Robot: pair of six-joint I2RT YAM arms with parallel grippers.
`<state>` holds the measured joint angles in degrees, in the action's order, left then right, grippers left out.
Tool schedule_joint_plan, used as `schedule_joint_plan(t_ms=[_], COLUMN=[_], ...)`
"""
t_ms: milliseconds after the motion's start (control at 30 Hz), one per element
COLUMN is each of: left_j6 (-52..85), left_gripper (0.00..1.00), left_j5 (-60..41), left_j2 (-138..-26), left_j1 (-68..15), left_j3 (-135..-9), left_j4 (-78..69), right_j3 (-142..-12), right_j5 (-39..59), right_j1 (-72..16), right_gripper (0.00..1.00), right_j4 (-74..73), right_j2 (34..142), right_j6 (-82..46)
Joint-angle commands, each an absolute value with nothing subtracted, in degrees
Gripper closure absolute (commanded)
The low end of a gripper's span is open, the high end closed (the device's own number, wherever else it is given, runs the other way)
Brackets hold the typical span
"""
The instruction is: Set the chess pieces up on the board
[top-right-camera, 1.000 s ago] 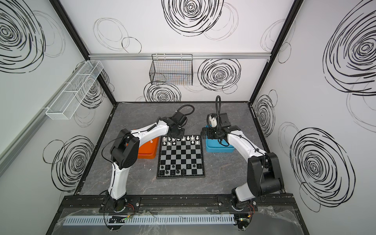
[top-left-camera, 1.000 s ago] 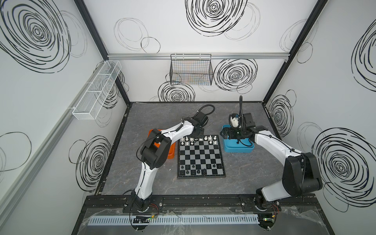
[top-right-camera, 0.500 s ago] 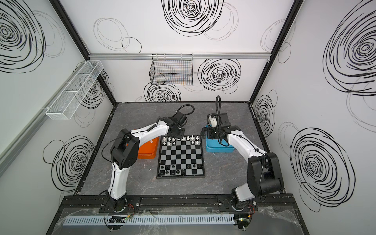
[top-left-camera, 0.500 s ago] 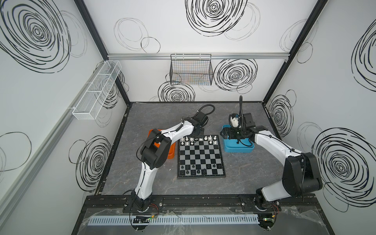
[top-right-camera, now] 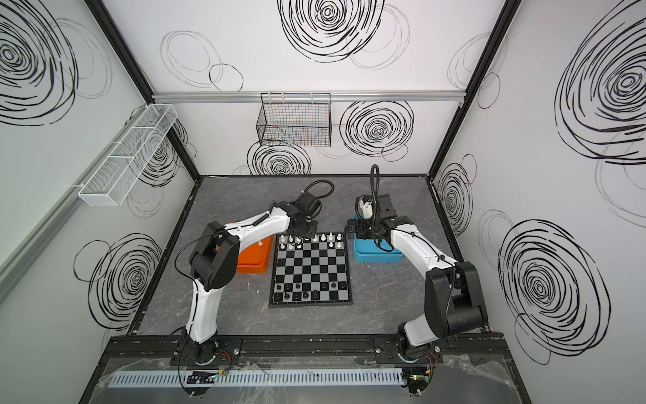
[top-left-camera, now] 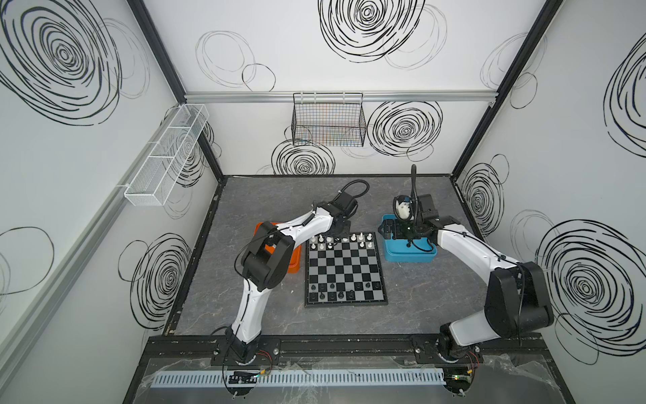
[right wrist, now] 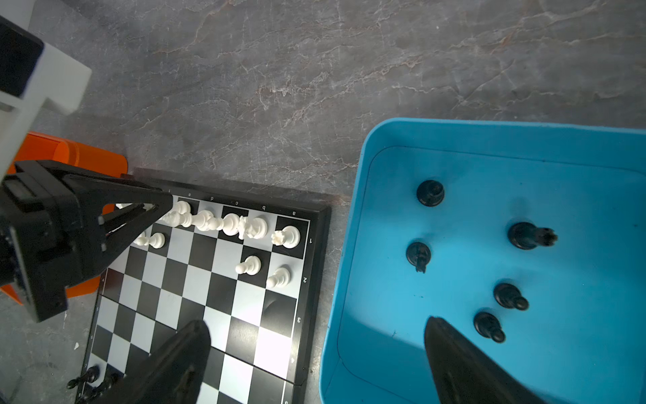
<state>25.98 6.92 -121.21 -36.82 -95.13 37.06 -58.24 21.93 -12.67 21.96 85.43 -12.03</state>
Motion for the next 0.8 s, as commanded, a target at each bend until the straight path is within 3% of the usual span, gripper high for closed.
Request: schedule_joint_plan(t_ms=[0, 767], left_j6=[26.2, 26.5], left_gripper=[0.79, 0.79], left_j5=[7.2, 8.0], left_j2=[-119.9, -119.5], left_j1=[-37.3, -37.7], left_j3=[-94.8, -94.5], left_j4=[36.0, 37.8], right_j3=[-57.7, -57.2], right_j5=[22.0, 22.1], right_j1=[-12.5, -12.5], right_gripper=[0.0, 0.0], right_j4=[20.9, 20.7], right_j2=[85.9, 85.5], right_j6=[-12.2, -12.3])
